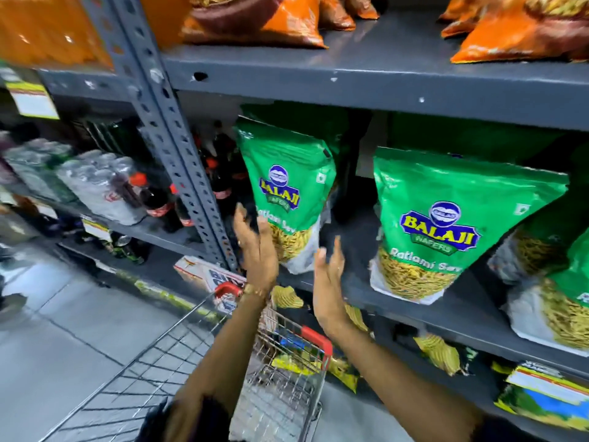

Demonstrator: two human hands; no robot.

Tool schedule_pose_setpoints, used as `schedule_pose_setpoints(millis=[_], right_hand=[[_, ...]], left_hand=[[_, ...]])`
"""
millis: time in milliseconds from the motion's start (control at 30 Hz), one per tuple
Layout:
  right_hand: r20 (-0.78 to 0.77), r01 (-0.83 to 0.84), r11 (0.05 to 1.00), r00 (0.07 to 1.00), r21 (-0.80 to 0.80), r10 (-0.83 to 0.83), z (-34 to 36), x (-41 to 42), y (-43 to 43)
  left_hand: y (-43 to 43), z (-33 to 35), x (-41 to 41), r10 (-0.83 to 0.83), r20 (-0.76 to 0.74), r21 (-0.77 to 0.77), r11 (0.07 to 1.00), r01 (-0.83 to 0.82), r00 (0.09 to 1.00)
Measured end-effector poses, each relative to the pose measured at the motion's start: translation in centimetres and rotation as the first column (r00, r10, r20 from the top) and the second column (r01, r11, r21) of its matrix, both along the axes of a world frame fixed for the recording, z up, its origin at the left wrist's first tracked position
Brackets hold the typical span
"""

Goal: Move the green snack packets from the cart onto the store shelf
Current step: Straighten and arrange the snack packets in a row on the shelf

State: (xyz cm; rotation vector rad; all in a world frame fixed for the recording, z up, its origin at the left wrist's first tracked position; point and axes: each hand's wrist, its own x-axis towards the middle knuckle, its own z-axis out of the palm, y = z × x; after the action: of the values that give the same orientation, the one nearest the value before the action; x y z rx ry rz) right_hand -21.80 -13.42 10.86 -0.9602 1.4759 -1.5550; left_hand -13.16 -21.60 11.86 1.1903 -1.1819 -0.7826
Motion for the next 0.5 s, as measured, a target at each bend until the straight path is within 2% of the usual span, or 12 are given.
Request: schedule_pose_setpoints(millis=[67, 200, 233, 500], right_hand=[[0.131, 0.025, 0.997, 0.991, 0.072, -0.035, 0.9, 1.0, -3.6], [0.127, 0.106, 0.983, 0.984, 0.148, -0.126, 2.3, 1.9, -6.9], [0.124, 0.107, 0.984, 0.984, 0.144, -0.125, 2.1, 1.8, -7.1], [0.173, 0.013, 0.996, 0.984, 0.085, -0.027, 0.5, 0.8, -7.6]], left_hand=[[-1.9, 0.6, 0.2, -0.087, -0.013, 0.113, 0.990, 0.088, 0.996], [-3.7, 2.0, 0.9, -0.233, -0.345, 0.238, 0.915, 0.325, 0.909], [-3.9, 1.9, 0.9, -0.243, -0.385, 0.246, 0.903, 0.353, 0.890], [-3.2, 0.3, 0.2, -0.144, -0.384, 0.243, 0.937, 0.250, 0.912]])
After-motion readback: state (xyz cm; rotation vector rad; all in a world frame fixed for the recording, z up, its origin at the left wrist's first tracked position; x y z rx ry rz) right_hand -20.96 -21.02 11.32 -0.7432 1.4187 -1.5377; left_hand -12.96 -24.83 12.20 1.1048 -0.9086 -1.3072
